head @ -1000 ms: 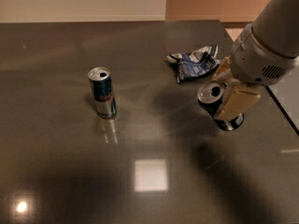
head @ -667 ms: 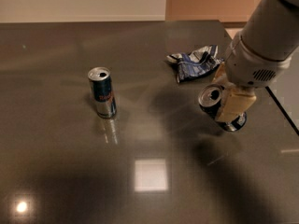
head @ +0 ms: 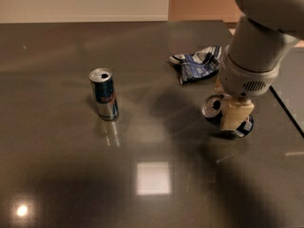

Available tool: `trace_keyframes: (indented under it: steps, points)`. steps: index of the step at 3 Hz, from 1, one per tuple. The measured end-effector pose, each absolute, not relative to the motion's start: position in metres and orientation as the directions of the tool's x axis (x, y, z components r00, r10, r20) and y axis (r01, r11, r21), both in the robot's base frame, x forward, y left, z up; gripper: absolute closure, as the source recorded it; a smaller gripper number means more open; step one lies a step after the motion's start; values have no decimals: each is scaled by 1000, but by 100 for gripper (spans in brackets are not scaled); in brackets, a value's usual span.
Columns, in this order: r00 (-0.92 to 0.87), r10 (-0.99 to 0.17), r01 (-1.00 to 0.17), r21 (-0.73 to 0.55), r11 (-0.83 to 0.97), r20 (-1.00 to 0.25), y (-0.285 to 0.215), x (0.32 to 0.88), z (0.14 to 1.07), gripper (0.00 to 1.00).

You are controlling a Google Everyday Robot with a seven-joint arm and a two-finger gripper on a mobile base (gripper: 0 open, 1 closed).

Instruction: Knock pepsi can over

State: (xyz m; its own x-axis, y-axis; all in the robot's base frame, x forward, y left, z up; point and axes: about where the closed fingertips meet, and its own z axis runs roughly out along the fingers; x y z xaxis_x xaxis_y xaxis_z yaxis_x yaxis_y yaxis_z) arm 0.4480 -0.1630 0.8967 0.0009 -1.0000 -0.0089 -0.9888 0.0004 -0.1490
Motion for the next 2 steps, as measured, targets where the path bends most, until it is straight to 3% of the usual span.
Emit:
trace_keyframes:
  steps: [1, 2]
  points:
    - [14, -998, -987, -158, -25, 69, -164, 448, 886, 82]
    - [31, -991, -987, -153, -50, 129, -164, 447, 875, 57]
